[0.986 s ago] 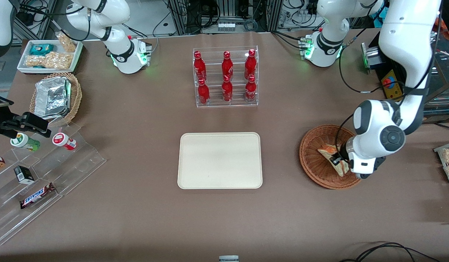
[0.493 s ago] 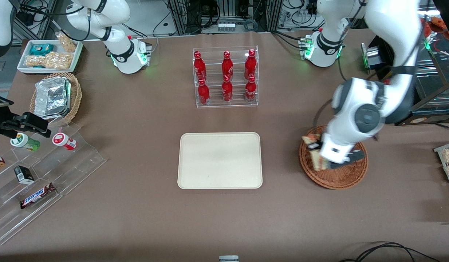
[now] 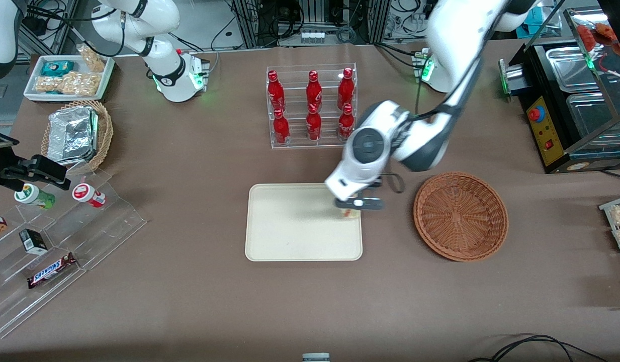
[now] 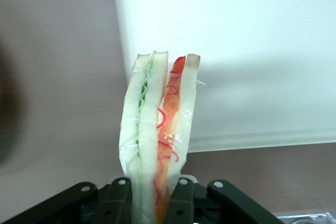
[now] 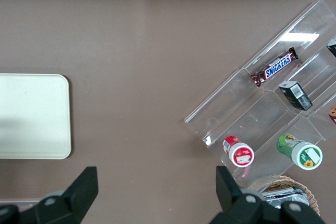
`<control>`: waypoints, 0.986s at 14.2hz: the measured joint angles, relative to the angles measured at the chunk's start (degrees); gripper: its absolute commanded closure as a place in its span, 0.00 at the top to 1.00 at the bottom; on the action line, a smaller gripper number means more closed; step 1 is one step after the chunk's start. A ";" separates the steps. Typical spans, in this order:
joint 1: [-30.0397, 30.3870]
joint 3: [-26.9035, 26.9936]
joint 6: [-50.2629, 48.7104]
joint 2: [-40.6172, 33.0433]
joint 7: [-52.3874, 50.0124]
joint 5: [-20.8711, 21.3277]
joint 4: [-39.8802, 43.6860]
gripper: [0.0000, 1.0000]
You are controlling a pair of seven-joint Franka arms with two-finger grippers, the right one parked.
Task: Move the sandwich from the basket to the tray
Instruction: 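Lift the sandwich and carry it over the cream tray, then lower the sandwich onto the tray and open the left gripper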
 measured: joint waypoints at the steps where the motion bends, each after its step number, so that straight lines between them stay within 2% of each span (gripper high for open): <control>1: -1.56 0.03 0.44 2.68 -0.34 0.00 2.33 0.19; 5: -3.46 0.13 3.76 10.08 -0.52 0.01 8.66 0.22; 10: -4.66 0.13 6.20 14.73 -4.37 0.01 13.34 0.25; 12: -4.72 0.18 6.21 16.96 -5.24 0.01 15.93 0.30; 14: -5.43 0.18 6.22 18.69 -6.40 0.01 18.13 0.31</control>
